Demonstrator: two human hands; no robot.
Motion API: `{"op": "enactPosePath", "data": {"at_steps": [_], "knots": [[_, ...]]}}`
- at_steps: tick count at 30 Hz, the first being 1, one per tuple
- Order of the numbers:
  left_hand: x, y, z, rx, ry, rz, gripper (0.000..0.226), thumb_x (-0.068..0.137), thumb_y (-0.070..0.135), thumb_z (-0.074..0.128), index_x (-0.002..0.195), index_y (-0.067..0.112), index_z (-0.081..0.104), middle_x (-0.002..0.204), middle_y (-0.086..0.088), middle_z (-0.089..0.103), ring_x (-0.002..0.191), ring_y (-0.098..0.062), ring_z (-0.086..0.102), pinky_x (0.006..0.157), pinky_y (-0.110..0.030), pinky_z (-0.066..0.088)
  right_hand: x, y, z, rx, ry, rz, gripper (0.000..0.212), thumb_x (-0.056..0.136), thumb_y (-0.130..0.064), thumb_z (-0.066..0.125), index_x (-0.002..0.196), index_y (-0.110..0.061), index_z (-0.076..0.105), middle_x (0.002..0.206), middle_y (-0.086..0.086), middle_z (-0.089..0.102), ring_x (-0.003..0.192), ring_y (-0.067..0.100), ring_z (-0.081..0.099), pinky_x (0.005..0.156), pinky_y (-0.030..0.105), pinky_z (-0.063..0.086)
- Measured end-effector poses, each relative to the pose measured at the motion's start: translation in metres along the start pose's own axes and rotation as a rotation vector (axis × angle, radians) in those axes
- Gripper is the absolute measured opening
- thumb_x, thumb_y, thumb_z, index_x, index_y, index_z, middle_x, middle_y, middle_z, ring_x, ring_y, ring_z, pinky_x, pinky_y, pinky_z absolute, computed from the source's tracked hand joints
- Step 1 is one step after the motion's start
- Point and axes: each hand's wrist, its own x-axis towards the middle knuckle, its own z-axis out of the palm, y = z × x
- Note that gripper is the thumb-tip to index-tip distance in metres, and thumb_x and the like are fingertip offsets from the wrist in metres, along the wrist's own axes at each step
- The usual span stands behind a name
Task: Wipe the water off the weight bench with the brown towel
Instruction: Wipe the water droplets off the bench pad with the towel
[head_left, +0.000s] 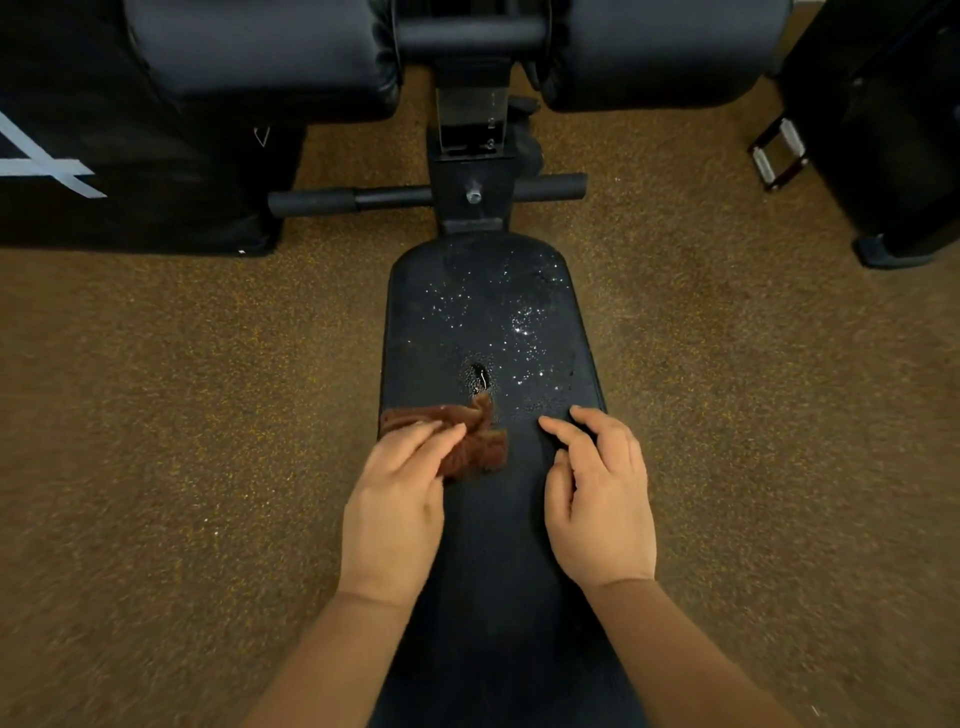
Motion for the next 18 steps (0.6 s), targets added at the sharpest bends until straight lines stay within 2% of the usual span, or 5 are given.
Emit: {"op": "enactPosePath", "data": {"at_steps": [3, 8, 12, 15, 18], "knots": [[0.036, -0.001, 0.005, 0.025, 0.046, -0.021, 0.048, 0.072, -0.012, 0.057, 0.114, 0.011, 0.067, 0.113, -0.01, 0.063, 0.108, -0.023, 0.053, 0.096, -0.024, 0.038, 0.0, 0.001, 0.0, 0.006, 0.001, 0.003, 0.038, 0.091, -0.017, 0.04, 0.121, -0.016, 0.062, 0.125, 0.005, 0.05, 0.123, 0.024, 0.044, 0.108, 0.028, 0.027], [0.069, 0.013, 0.022, -0.059, 0.18, -0.256, 0.047, 0.077, -0.011, 0.055, 0.116, 0.013, 0.065, 0.117, -0.008, 0.061, 0.112, -0.024, 0.052, 0.095, -0.017, 0.031, 0.0, 0.002, 0.002, 0.015, 0.01, -0.001, 0.037, 0.091, -0.016, 0.041, 0.121, -0.015, 0.062, 0.124, 0.005, 0.051, 0.122, 0.023, 0.043, 0.109, 0.027, 0.027], [0.026, 0.015, 0.018, -0.025, 0.017, -0.015, 0.049, 0.072, -0.011, 0.06, 0.114, 0.013, 0.067, 0.114, -0.008, 0.062, 0.108, -0.022, 0.052, 0.1, -0.021, 0.032, 0.0, 0.002, 0.001, 0.014, 0.008, -0.004, 0.037, 0.09, -0.016, 0.041, 0.121, -0.015, 0.062, 0.124, 0.006, 0.051, 0.122, 0.024, 0.044, 0.108, 0.031, 0.029], [0.031, -0.001, 0.005, 0.035, -0.038, 0.16, 0.04, 0.077, 0.0, 0.055, 0.111, 0.015, 0.068, 0.111, -0.006, 0.064, 0.105, -0.017, 0.051, 0.093, -0.022, 0.039, 0.0, 0.001, 0.0, 0.004, 0.001, 0.003, 0.037, 0.09, -0.016, 0.042, 0.122, -0.016, 0.061, 0.125, 0.004, 0.05, 0.123, 0.023, 0.043, 0.109, 0.029, 0.027], [0.055, 0.003, 0.014, 0.029, 0.031, 0.019, 0.042, 0.075, -0.003, 0.051, 0.11, 0.014, 0.068, 0.111, -0.007, 0.064, 0.106, -0.023, 0.054, 0.091, -0.024, 0.04, 0.0, 0.0, 0.0, 0.004, 0.007, 0.001, 0.037, 0.091, -0.016, 0.041, 0.122, -0.015, 0.061, 0.124, 0.005, 0.05, 0.123, 0.022, 0.042, 0.109, 0.026, 0.026]]}}
